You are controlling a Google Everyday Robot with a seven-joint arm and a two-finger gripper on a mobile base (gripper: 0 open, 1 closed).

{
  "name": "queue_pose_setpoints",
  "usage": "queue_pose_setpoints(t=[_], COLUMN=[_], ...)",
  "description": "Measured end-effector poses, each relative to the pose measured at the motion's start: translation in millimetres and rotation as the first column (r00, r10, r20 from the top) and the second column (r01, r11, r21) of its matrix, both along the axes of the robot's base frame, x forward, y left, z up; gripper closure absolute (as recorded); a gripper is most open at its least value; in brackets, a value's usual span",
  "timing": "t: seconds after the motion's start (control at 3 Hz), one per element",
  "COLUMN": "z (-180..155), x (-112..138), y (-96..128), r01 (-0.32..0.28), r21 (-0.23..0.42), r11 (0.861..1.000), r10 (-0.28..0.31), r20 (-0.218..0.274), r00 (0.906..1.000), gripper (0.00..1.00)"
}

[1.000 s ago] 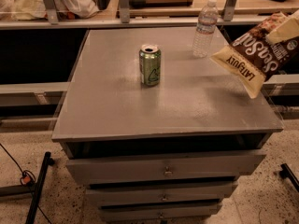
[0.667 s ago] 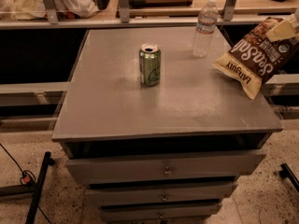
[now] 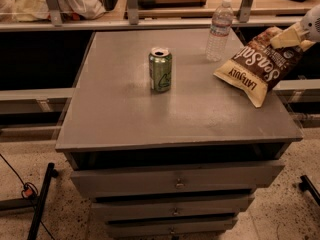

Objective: Move brown chip bag near water bottle

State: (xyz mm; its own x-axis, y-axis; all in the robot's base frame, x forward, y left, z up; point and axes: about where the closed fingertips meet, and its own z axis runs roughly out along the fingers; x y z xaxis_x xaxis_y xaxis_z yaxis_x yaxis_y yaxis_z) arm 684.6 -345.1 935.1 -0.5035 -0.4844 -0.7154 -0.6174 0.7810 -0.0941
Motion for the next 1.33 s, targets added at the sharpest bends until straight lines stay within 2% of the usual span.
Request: queue_pose_setpoints(t=[0.33,1.0,1.33], z=[-13,-32,-33], x=[10,28,33], y=[17,39,45], r01=[-0.051,-0.112,-0.133], r21=[0.055,0.104,0.117], r11=[0.997,0.988,0.984], r10=[0.051,0.113,0.133], r20=[-0.008,-0.008,0.009], r00=[0.9986,0.9935,0.991], gripper=[1.0,1.0,0.82])
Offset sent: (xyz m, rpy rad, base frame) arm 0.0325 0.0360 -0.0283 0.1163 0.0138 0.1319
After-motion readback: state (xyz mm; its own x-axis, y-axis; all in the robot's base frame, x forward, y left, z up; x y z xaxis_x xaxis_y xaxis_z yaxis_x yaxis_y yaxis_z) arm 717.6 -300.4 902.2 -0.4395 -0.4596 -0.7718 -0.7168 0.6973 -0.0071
